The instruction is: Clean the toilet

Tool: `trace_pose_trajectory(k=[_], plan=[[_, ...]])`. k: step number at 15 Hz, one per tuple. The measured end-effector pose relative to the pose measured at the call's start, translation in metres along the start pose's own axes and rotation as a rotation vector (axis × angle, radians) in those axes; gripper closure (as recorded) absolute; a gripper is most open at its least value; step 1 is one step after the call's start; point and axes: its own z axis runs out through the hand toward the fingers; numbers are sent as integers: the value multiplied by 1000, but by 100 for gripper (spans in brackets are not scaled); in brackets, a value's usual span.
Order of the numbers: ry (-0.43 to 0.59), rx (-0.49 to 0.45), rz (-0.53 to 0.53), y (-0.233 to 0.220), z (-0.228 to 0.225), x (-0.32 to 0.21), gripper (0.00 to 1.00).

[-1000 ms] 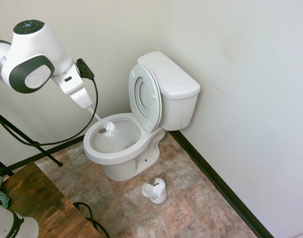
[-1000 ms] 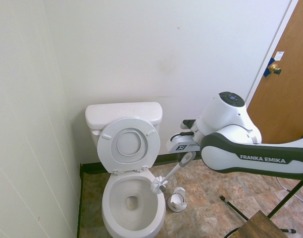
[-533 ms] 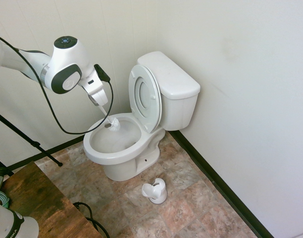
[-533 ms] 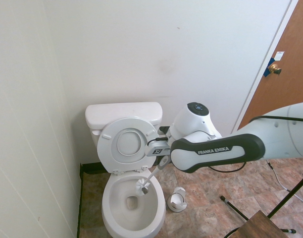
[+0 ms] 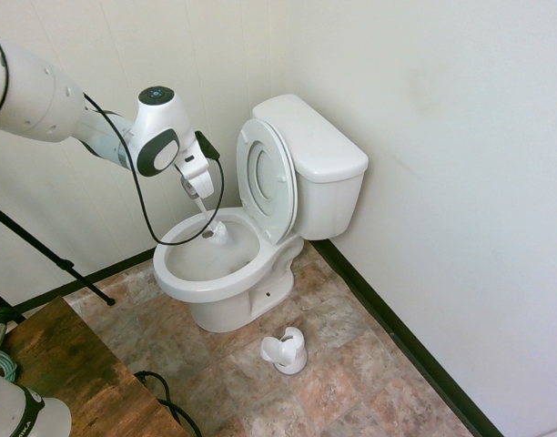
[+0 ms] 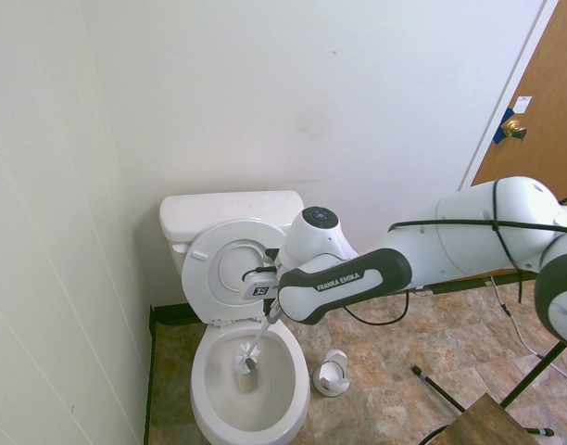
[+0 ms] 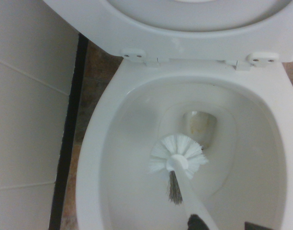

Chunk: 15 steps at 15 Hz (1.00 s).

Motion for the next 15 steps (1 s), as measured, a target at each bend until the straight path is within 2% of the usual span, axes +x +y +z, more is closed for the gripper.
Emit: trace_pose_trajectory(k=[7,15], plan=[[88,-62,114,-44,81,27,100],[86,-121,106,-76,130,19,100]])
